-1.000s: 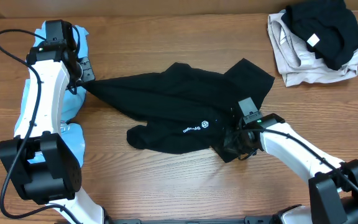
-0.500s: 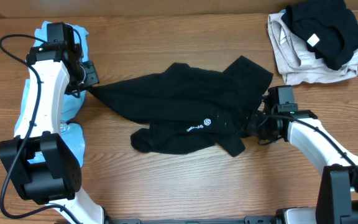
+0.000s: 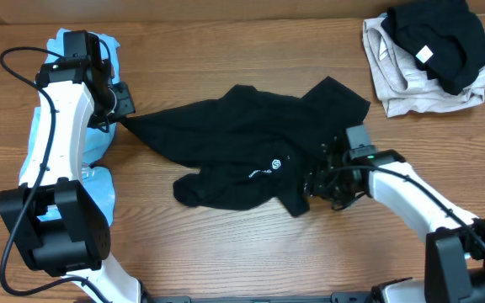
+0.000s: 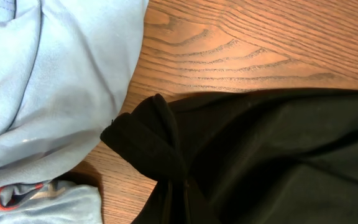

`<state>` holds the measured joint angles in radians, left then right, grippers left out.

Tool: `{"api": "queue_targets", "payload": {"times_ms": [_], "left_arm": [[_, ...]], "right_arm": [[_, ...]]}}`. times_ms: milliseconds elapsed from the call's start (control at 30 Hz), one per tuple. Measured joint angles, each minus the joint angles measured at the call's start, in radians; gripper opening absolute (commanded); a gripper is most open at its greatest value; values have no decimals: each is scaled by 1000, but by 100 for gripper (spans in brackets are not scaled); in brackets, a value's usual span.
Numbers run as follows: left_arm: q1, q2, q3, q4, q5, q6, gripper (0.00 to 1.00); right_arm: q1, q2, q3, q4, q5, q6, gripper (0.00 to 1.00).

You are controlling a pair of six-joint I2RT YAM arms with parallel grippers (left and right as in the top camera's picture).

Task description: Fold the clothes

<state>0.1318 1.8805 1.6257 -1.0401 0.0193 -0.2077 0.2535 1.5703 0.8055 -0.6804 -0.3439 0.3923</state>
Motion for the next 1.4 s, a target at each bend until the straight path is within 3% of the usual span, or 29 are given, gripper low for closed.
{"api": "queue_targets", "payload": {"times_ms": [200,600,967,1200,1233,1300,1333,1400], "left_arm": [[0,0,0,0,0,0,4],[0,0,0,0,0,0,4],[0,0,0,0,0,0,4],[0,0,0,-8,24,0,4],[0,0,-1,-7,31,0,4],[-2,0,-5,-6,42,0,4],[-5,0,-10,-2,45,0,4],[-8,0,-25,3,48,0,4]], "right_arm": [[32,0,0,27,24,19,62],[28,1,-1,231,168,31,4],[-122,4,17,264,202,39,4],[-300,10,200,296,163,-26,4],[-312,10,229,293,158,-37,11],[-327,10,282,270,148,-58,60],[-329,10,306,245,145,-66,77],[-330,10,344,185,136,-82,98]]}}
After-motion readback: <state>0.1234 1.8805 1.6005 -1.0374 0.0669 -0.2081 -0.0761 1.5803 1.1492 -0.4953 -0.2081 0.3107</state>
